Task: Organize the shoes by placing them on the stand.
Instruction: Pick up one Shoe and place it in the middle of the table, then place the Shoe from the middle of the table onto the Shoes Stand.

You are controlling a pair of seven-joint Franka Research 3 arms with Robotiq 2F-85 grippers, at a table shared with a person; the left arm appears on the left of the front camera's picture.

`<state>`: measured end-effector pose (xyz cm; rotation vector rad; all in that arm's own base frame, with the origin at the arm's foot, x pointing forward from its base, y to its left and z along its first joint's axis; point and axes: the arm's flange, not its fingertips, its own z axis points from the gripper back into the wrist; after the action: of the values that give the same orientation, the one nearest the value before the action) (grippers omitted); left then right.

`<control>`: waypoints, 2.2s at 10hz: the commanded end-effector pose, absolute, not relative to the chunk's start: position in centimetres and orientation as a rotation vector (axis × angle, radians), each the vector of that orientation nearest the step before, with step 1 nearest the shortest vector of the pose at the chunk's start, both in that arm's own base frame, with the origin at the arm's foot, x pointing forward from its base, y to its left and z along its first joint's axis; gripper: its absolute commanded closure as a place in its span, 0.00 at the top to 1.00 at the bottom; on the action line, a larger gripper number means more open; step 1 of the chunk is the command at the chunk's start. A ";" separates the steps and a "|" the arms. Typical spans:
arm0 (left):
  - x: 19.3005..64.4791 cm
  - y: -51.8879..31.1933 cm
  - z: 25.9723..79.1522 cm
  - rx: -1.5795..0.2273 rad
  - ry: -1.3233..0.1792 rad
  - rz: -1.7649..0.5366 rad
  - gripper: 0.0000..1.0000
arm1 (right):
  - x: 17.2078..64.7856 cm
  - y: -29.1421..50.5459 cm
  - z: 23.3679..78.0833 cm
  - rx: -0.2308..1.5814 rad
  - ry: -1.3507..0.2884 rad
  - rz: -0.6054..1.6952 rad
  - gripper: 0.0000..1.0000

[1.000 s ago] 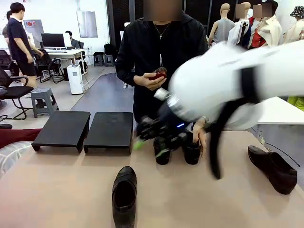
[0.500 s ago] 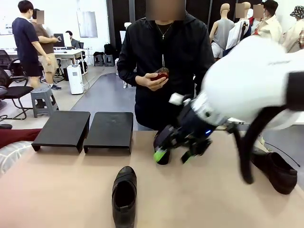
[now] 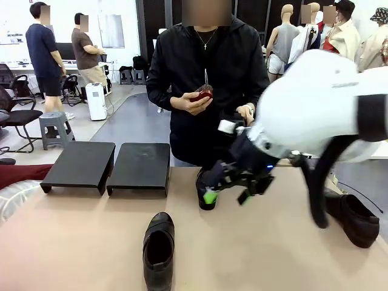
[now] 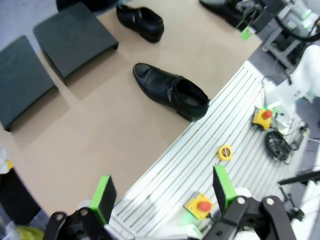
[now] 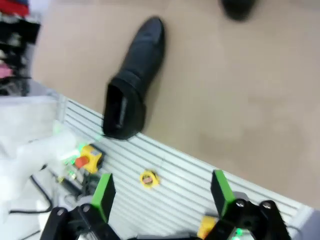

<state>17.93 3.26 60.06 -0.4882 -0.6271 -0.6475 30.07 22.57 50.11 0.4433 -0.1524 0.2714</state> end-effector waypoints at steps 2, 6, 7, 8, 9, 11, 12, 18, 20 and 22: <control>18.0 3.3 60.2 -0.499 -0.630 -0.649 1.00 | 28.3 9.9 54.1 0.439 -0.303 0.045 1.00; 18.0 3.3 60.2 -0.499 -0.630 -0.649 1.00 | 27.0 -7.2 57.7 0.551 -0.382 -0.280 1.00; 18.0 3.3 60.2 -0.499 -0.630 -0.649 1.00 | 26.9 -9.8 57.1 0.577 -0.387 -0.357 1.00; 18.0 3.3 60.2 -0.499 -0.630 -0.649 1.00 | 26.9 -10.8 55.6 0.599 -0.413 -0.387 1.00; 18.0 3.3 60.2 -0.499 -0.630 -0.649 1.00 | 25.8 -9.3 57.6 0.571 -0.404 -0.332 1.00; 18.0 3.3 60.2 -0.499 -0.630 -0.649 1.00 | 25.8 -9.3 57.6 0.571 -0.404 -0.332 1.00; 18.0 3.3 60.2 -0.499 -0.630 -0.649 1.00 | 25.8 -9.3 57.6 0.571 -0.404 -0.332 1.00; 18.0 3.3 60.2 -0.499 -0.630 -0.649 1.00 | 25.8 -9.3 57.6 0.571 -0.404 -0.332 1.00; 18.0 3.3 60.2 -0.499 -0.630 -0.649 1.00 | 25.8 -9.3 57.6 0.571 -0.404 -0.332 1.00; 20.9 -1.7 60.8 -0.398 -0.549 -0.633 1.00 | 25.8 -9.3 57.6 0.571 -0.404 -0.332 1.00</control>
<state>18.46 1.92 60.04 -0.4591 -0.6059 -0.6501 25.91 -9.13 57.55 0.5528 -0.4006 -0.3481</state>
